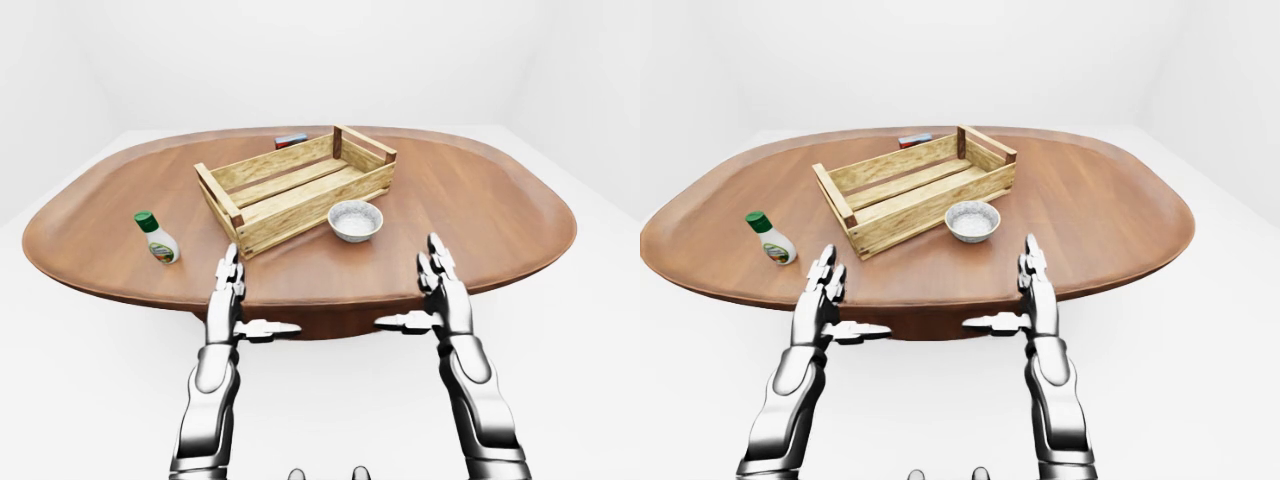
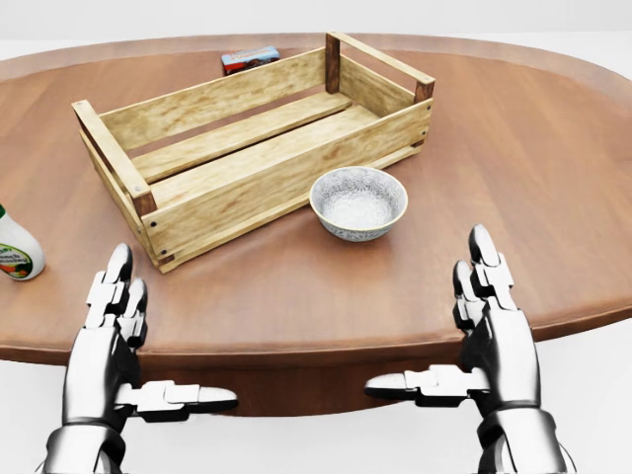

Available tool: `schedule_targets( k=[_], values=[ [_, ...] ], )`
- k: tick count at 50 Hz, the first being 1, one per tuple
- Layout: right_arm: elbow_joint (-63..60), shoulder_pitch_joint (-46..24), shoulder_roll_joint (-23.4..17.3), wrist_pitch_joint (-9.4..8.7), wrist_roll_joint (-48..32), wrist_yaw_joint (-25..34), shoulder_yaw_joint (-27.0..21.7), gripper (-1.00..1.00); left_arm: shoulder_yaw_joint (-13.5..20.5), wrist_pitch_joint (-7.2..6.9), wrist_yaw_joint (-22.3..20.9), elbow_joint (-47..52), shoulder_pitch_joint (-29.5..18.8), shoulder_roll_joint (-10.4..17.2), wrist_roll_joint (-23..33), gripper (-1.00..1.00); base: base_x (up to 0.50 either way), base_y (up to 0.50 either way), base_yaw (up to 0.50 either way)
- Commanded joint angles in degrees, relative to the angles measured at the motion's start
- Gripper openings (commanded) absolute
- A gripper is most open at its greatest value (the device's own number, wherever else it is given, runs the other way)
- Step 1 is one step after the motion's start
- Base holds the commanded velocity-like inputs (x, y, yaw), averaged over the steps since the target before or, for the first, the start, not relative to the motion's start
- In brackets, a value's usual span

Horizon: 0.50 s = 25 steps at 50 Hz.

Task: Pick up the salad dressing and put it in the tray.

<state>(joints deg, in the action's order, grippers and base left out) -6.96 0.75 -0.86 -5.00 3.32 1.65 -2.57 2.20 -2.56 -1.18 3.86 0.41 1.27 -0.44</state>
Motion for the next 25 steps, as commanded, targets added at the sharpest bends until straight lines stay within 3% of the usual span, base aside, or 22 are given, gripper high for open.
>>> schedule_targets(
  k=[1,3,5,8,9,13,14,16,19,23,25],
  values=[
    [-27.88,0.2,-3.85,0.0,9.51,0.92,-10.68,1.0,8.22,-2.44,-2.97,14.67,0.82,3.41,-1.97,1.0,0.0,0.0,0.0],
    [-30.64,-0.23,-3.91,0.0,11.8,1.32,-13.08,1.0,9.35,-2.44,-4.0,16.42,0.95,3.65,-2.18,1.0,0.0,0.0,0.0],
    [-40.26,-1.28,-7.92,0.0,16.34,1.1,-22.12,1.0,15.79,-2.44,-4.41,25.4,-0.23,5.52,-7.35,1.0,0.0,0.0,0.0],
    [-46.73,-2.98,-11.03,0.0,22.56,1.18,-32.19,1.0,21.57,-2.44,-4.91,31.23,-1.37,7.35,-10.68,1.0,0.0,0.0,0.0],
    [-48.2,-3.22,-12.89,0.0,26.57,1.4,-38.87,1.0,25.82,-2.44,-4.86,33.9,-2.17,9.07,-12.95,1.0,0.0,0.0,0.0],
    [-48.43,-1.56,-17.31,0.0,33.43,1.29,-49.84,1.0,33.38,-2.44,-5.2,37.03,-3.06,12.33,-16.48,1.0,0.0,0.0,0.0],
    [-48.36,-1.29,-17.63,0.0,33.92,0.99,-50.05,1.0,35.87,-2.44,-5.36,37.49,-3.33,13.37,-17.99,1.0,0.0,0.0,0.0],
    [-49.29,-0.63,-21.16,0.0,39.32,-0.08,-57.56,1.0,40.87,-2.44,-5.64,38.62,-3.48,15.83,-20.29,1.0,0.0,0.0,0.0],
    [-48.47,0.85,-24.77,0.0,45.87,-1.45,-65.2,1.0,45.59,-2.44,-6.0,38.6,-3.22,18.21,-22.56,1.0,0.0,0.0,0.0],
    [-47.08,3.23,-26.68,0.0,48.75,-2.09,-69.09,1.0,50.11,-2.44,-6.63,38.37,-2.72,20.54,-24.46,1.0,0.0,0.0,0.0],
    [-46.42,3.61,-26.29,0.0,47.42,-2.13,-68.59,1.0,54.33,-2.44,-6.97,38.38,-2.67,22.51,-26.83,1.0,0.0,0.0,0.0]
  ],
)
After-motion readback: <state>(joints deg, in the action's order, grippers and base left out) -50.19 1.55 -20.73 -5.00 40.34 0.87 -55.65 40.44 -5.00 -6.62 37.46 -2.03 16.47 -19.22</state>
